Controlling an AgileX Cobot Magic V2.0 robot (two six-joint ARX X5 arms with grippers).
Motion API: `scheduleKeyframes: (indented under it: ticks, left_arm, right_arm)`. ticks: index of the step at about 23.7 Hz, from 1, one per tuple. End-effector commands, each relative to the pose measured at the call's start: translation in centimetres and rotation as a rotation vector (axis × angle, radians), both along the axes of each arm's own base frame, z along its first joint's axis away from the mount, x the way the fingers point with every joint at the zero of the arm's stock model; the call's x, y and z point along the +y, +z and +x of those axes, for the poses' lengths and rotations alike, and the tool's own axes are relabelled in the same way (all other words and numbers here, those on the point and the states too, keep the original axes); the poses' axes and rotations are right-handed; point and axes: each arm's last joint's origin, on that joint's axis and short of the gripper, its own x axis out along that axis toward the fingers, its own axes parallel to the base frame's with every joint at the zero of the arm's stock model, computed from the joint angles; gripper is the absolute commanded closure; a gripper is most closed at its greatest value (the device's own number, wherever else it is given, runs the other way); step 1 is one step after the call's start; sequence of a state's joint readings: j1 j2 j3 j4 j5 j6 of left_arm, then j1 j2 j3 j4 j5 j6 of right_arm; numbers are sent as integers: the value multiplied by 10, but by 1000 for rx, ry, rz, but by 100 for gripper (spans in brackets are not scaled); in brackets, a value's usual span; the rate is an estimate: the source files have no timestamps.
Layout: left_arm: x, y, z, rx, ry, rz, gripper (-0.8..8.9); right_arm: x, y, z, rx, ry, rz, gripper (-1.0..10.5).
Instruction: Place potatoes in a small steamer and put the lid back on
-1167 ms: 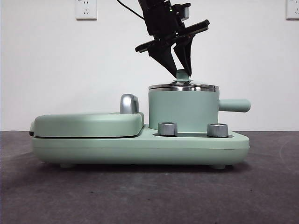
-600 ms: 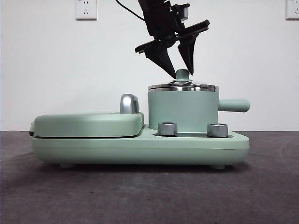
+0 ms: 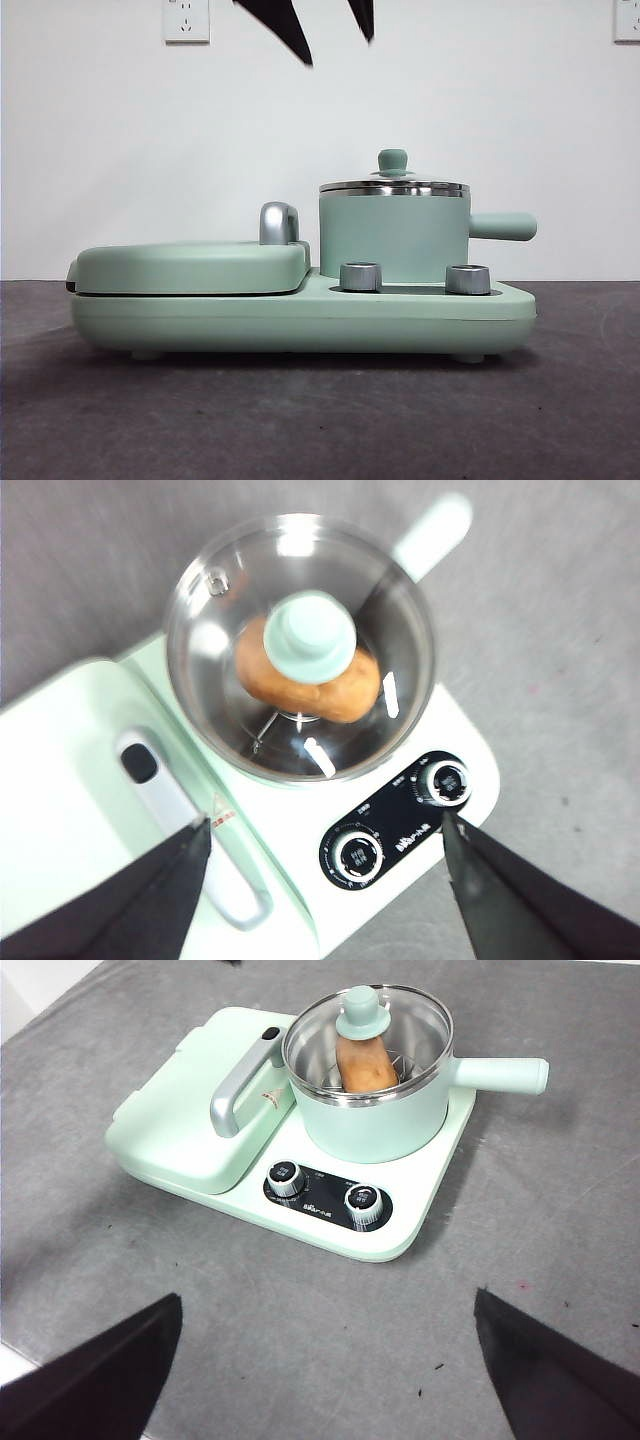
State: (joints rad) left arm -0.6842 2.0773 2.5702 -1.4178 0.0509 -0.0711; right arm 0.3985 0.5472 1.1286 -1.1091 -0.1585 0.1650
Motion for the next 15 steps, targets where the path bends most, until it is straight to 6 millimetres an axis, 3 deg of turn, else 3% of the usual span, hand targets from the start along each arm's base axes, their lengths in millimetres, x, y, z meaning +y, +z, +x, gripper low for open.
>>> scheduleKeyframes:
  ticks: [1,4,6,15]
  left_arm:
    - [9,15,-17,4,-1,-9,439]
    - [33,33,-52,-1,-10,-14,438]
    - [48,32,-69,25,-9,7,438]
    - [106,-6,-136,100,-17,88,439]
  right_arm:
    - [2,4,1,-11,29,26,480]
    - [4,5,2,-1,94,62,480]
    - [7,6,5,8,142,88,480]
    - [17,6,23,45,185,102,480]
